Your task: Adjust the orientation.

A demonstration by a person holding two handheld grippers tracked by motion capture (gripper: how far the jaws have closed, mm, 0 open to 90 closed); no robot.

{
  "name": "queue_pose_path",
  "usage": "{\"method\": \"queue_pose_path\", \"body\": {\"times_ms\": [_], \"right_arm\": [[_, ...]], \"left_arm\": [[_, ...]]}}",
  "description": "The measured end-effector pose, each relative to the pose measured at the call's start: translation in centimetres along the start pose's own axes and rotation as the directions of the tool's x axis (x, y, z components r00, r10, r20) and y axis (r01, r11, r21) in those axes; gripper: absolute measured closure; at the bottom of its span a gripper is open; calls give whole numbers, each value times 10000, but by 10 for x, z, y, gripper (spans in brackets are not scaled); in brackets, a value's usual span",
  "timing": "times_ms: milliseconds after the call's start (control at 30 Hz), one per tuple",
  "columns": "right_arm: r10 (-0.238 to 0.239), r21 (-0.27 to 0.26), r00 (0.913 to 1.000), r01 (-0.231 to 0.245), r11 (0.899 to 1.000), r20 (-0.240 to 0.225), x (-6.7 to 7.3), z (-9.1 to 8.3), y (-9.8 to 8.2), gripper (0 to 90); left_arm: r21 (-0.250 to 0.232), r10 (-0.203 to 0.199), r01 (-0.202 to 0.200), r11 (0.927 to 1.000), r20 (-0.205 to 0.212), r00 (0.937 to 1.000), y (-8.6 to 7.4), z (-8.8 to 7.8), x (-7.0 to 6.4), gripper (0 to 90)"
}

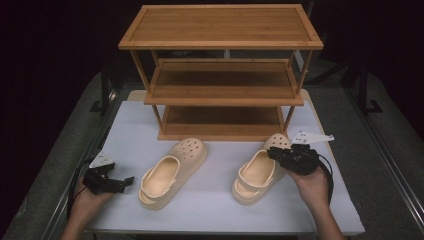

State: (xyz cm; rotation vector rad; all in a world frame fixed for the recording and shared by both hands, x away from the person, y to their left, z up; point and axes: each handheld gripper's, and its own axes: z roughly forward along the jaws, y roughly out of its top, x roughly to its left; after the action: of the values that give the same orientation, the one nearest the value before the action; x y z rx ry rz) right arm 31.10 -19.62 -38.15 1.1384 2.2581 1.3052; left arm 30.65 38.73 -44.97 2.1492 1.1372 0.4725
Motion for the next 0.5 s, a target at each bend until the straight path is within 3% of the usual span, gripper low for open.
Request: {"method": "queue_pose_path", "body": {"times_ms": [200,300,500], "right_arm": [[93,-50,9999,-93,9999,-66,-1,4,0,760],[-88,-94,9999,88,9999,-52,0,4,1,813],[-440,-83,9990,440,9990,-38,5,4,3,834]], "left_arm": [[-27,-31,31,10000,-4,10000,0,0,0,24],[-28,-46,46,10000,-4,10000,0,0,0,24],[-23,-45,45,10000,-1,10000,0,0,0,24]]}}
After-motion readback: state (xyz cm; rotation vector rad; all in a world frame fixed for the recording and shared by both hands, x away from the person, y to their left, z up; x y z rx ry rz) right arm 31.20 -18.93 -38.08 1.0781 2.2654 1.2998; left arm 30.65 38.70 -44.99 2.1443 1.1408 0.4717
